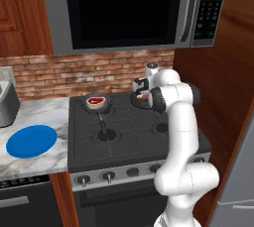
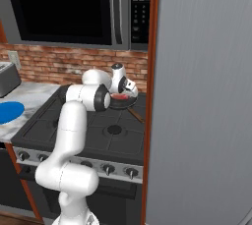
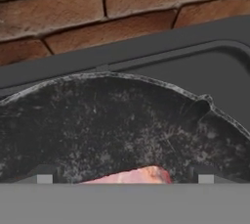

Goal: Place one of the steaks on the plate and the other in the bowl. Then place the bowl in the fridge.

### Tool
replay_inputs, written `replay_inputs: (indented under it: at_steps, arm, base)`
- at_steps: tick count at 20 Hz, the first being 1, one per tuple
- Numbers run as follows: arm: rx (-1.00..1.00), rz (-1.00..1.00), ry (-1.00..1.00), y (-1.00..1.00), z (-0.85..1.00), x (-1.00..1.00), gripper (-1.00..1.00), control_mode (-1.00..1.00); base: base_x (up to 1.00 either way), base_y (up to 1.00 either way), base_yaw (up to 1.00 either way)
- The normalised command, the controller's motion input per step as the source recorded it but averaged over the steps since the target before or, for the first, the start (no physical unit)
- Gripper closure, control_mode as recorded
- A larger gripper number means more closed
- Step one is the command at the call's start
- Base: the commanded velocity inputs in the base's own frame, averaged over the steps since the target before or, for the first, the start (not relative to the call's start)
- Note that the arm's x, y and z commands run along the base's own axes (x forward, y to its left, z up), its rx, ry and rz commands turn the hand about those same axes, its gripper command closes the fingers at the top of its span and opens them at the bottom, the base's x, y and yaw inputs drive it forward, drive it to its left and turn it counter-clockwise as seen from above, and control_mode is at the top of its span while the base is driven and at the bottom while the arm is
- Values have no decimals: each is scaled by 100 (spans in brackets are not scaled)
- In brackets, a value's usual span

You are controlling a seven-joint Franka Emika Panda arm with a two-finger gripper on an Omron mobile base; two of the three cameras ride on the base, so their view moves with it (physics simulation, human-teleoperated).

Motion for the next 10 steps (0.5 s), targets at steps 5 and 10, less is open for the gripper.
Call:
replay_inputs:
  at_steps: [5,10]
  arm:
    - [0,-6,0,0,0,-14,-100,-100]
    - [0,-9,0,0,0,-19,-100,-100]
  base:
    - [0,0,0]
    - [0,0,0]
